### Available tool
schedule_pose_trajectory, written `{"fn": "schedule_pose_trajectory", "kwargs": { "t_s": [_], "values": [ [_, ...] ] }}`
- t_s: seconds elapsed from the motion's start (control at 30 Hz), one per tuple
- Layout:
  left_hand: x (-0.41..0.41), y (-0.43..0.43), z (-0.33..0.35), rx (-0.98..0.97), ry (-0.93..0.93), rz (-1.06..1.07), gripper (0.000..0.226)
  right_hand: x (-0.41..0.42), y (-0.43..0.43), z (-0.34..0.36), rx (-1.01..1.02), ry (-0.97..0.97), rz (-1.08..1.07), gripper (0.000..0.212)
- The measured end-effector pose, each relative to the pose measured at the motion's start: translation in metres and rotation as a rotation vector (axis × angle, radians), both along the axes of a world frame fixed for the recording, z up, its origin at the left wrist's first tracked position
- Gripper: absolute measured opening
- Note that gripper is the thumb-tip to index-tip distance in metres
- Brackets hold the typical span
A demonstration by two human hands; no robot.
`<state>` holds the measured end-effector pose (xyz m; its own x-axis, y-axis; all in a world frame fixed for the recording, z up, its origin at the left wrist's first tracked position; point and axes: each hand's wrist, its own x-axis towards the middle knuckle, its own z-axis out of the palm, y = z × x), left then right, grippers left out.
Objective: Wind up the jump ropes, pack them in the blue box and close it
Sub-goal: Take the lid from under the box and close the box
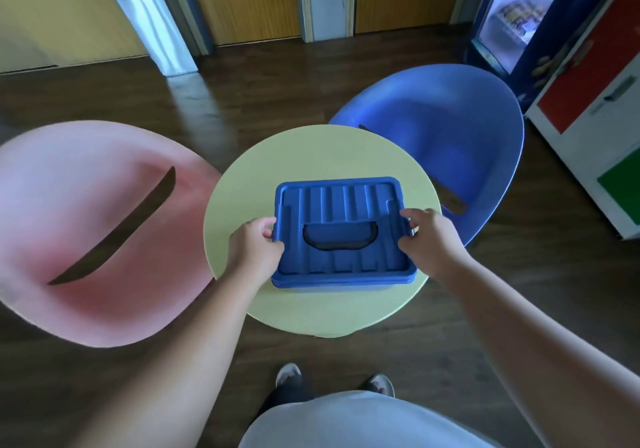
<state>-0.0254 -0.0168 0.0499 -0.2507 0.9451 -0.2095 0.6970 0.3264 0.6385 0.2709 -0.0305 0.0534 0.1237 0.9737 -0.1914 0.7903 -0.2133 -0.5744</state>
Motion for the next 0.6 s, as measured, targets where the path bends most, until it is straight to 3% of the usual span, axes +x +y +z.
{"fn": "schedule_pose_trajectory", "kwargs": {
  "t_s": [0.17, 0.37, 0.6],
  "values": [
    [-0.006, -0.01, -0.009, -0.001, -0.03, -0.019, 0.048, -0.003, -0.012, -0.006, -0.011, 0.009, -0.04, 0.037],
    [-0.012, -0.013, -0.019, 0.038, -0.083, -0.027, 0.044, -0.003, -0.012, -0.016, -0.006, 0.026, -0.07, 0.053],
    [-0.012, -0.013, -0.031, 0.083, -0.184, 0.026, 0.04, -0.011, -0.017, -0.03, 0.053, 0.062, -0.164, 0.049]
  ]
}}
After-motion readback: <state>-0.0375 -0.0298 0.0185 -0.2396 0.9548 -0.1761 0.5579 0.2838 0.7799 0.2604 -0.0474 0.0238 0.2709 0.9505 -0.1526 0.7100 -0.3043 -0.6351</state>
